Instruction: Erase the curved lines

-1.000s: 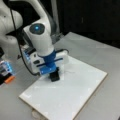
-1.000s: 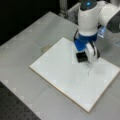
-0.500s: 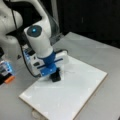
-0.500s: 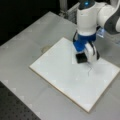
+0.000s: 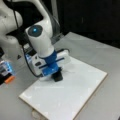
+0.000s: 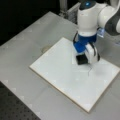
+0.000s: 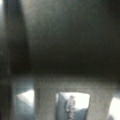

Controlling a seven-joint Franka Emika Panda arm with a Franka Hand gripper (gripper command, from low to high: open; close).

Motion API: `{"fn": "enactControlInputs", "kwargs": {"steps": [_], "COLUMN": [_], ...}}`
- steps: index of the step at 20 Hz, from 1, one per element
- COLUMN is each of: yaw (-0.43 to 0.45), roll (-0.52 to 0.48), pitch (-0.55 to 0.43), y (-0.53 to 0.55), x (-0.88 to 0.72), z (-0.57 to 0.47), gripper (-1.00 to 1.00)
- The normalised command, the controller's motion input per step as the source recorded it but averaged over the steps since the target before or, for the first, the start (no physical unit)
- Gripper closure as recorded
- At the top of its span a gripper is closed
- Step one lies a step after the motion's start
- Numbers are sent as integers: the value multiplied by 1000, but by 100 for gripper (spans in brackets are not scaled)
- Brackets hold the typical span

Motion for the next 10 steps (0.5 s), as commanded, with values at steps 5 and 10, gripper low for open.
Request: {"fn": "enactControlInputs", "kwargs": {"steps": [5, 10], "yaw": [-79, -60], "roll": [131, 162], "pitch": [-154, -130], "y": [256, 232], "x": [-56, -38], "z": [-439, -469], "gripper": [100, 100]}}
